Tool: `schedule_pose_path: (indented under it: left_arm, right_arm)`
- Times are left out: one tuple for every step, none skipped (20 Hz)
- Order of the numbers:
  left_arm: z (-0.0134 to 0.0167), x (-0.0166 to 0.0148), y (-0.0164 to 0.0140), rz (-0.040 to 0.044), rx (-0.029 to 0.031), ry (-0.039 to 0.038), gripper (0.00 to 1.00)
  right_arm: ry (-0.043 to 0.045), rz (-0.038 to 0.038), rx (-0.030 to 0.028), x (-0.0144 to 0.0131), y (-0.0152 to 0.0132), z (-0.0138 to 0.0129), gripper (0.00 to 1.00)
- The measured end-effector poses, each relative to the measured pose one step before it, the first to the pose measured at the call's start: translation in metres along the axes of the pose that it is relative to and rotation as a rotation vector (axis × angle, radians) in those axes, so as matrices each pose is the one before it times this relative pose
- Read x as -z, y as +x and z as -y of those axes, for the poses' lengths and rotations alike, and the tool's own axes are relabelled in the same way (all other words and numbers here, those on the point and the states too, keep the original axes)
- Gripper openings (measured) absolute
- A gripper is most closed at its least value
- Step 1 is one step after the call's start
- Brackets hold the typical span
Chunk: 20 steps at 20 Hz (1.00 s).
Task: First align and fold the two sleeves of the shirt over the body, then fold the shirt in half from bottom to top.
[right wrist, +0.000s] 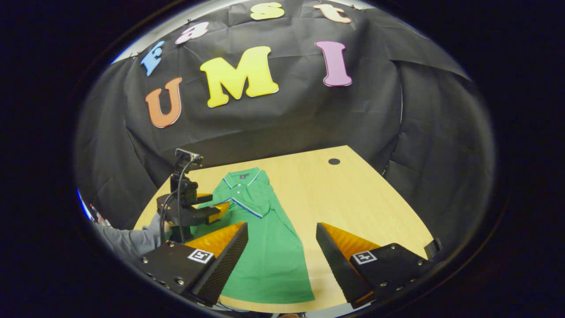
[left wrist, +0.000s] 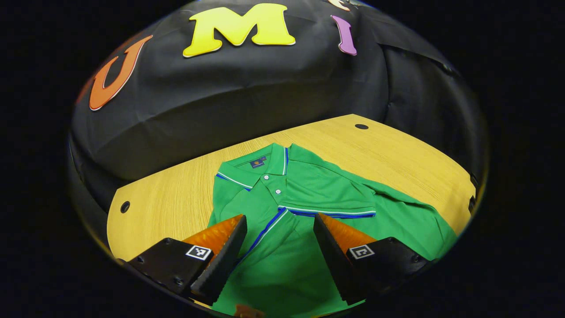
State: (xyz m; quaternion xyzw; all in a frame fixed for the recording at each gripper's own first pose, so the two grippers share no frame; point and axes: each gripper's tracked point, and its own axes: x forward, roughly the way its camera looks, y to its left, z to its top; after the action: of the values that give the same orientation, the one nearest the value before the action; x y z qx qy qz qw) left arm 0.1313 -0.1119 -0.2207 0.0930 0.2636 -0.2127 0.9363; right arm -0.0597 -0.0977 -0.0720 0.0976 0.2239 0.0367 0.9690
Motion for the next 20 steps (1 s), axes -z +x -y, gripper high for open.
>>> schedule_pose_path:
  left_arm:
    - [0.00038,0.00107,-0.00865,0.00508,-0.00705,-0.0055,0.97]
    - [-0.00096,-0.00061,-0.01102,0.01091,-0.01026,-0.00945,0.97]
    - [-0.00078,0.00066,-0.01212,0.01077,-0.0122,-0.01071,0.97]
    - [-0.00183,0.00247,-0.01354,0.01089,-0.01441,-0.01372,0.97]
    - [-0.00156,0.00311,-0.01103,0.00856,-0.0131,-0.01042,0.97]
    - [-0.00364,0.00493,-0.01431,0.00315,-0.02105,-0.01104,0.97]
    - [-0.00162,0.00734,-0.0124,-0.00671,-0.00962,-0.01443,0.97]
    - [-0.0006,0.00745,-0.01088,-0.00532,-0.00713,-0.01625,0.98]
    - [-0.00149,0.00691,-0.01016,-0.01061,-0.00873,-0.01163,0.98]
    - [-0.00404,0.00869,-0.01082,-0.00618,-0.01255,-0.01189,0.98]
    - [-0.00248,0.00832,-0.00886,-0.01118,-0.00924,-0.01528,0.98]
    - [-0.00195,0.0105,-0.00984,-0.0131,-0.00624,-0.01459,0.98]
    - [-0.00186,0.00895,-0.01009,-0.01069,-0.00778,-0.00847,0.98]
    - [-0.00239,0.01122,-0.01017,-0.0156,-0.00811,-0.00816,0.98]
    - [-0.00178,0.01186,-0.01058,-0.01139,-0.00438,-0.00933,0.98]
    - [-0.00031,0.01432,-0.00989,-0.0215,-0.00529,-0.00996,0.98]
    - [-0.00035,0.01452,-0.00983,-0.01756,-0.00198,-0.00414,0.98]
    - [-0.00039,0.01272,-0.00935,-0.01585,-0.00557,0.00412,0.98]
    - [-0.00187,0.01252,-0.00766,-0.0138,-0.0103,0.0054,1.0]
    - [-0.00043,0.01161,-0.00568,-0.01508,-0.00479,-0.00213,1.0]
  right_arm:
    - [0.00543,-0.00473,-0.00266,0.00389,0.00201,-0.00186,0.98]
    - [0.00284,-0.00263,-0.00108,0.0022,0.00127,-0.00016,0.98]
    - [-0.00188,-0.00534,-0.00083,0.00332,0.00288,-0.00064,0.98]
    - [-0.00462,-0.00555,-0.00116,0.00367,0.00155,-0.00027,0.98]
    - [0.00097,-0.01287,-0.00028,0.00648,0.00266,-0.00016,0.98]
    - [0.00928,-0.00812,-0.00487,0.00453,0.00206,-0.0014,0.98]
    - [0.0085,-0.01163,-0.00121,0.00691,0.00229,-0.00403,0.98]
    - [0.00336,-0.00933,-0.00142,0.00524,0.00148,-0.00122,0.98]
    - [-0.00384,-0.01081,-0.00068,0.00797,0.00327,-0.00223,0.98]
    - [-0.00952,-0.01089,0.00131,0.00621,0.00219,-0.00078,0.98]
    - [-0.01187,-0.00916,0.00126,0.00667,0.00214,0.00152,0.98]
    - [-0.01291,-0.01068,0.00404,0.00661,0.00024,0.00193,0.98]
    - [-0.01387,-0.01407,0.00179,0.0082,-0.00025,0.00107,0.98]
    - [-0.01702,-0.01646,0.00446,0.00918,0.00106,0.00174,0.98]
    - [-0.01253,-0.02276,-0.00071,0.01119,0.00185,0.00121,0.98]
    - [-0.0042,-0.02463,-0.00537,0.01079,0.0012,0.00017,0.98]
    - [-0.00127,-0.02201,0.00087,0.01144,0.00072,0.0024,0.98]
    - [-0.00222,-0.01813,0.00028,0.00994,0.00117,0.00107,0.98]
    - [-0.00668,-0.01768,0.005,0.01054,0.00291,0.00138,0.98]
    - [-0.01072,-0.01058,0.00731,0.0072,0.00172,0.00142,0.98]
